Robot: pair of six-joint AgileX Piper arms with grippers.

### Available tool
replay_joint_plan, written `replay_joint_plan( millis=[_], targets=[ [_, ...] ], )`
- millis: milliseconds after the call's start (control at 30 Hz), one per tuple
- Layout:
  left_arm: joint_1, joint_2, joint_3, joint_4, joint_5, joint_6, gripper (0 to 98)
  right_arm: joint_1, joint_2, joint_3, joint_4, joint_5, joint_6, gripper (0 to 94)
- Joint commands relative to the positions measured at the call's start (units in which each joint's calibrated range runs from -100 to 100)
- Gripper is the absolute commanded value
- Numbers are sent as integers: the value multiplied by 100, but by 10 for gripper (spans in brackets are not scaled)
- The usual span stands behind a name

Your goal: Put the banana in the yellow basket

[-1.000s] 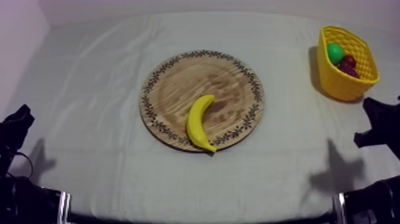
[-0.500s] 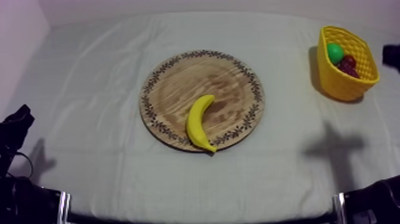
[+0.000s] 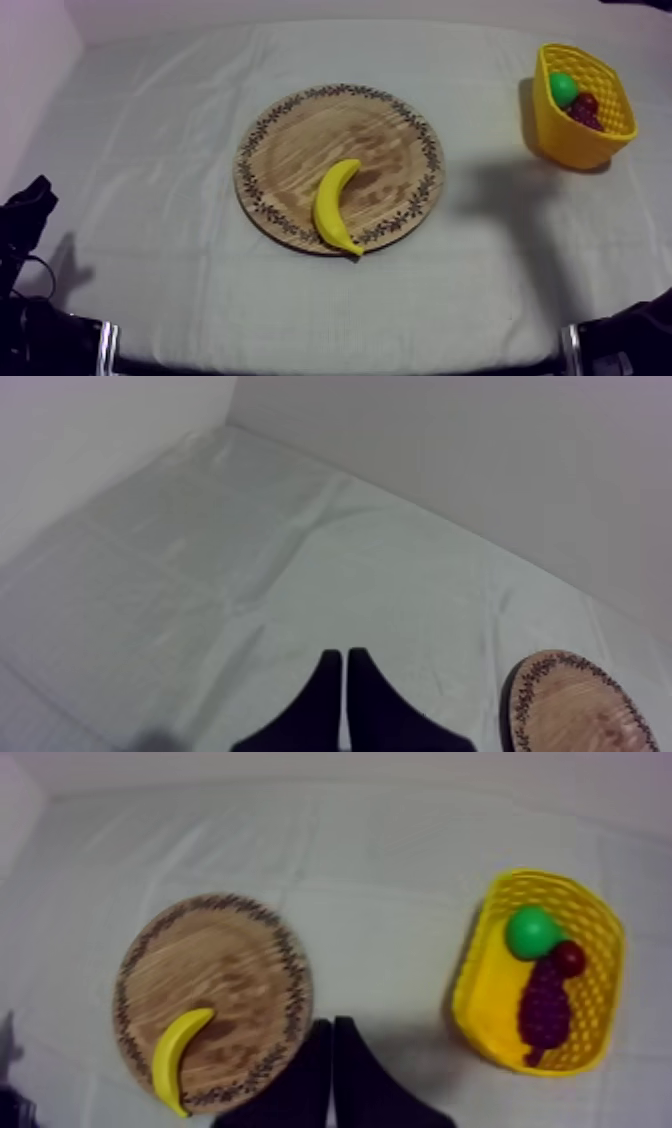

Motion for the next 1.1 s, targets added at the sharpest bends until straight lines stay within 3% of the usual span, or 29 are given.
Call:
replay_joint_plan(
  millis=[0,433,767,900,1067],
  targets=[
    [-1,4,0,-2,0,-1,1,-218,643,-521,-48,291,-71,2],
    [-1,4,0,-2,0,-1,1,-1224,2209,-812,-263,184,-561,18],
    [-1,4,0,-2,0,-1,1,-1960,2920,-758,-236,-3,-1094,54],
    [-1,4,0,-2,0,-1,1,-2182,3112,-694,-121,-163,-1342,171],
    [-1,4,0,-2,0,-1,1,-2373,3197,-507,-54,-469,-1527,450]
  ],
)
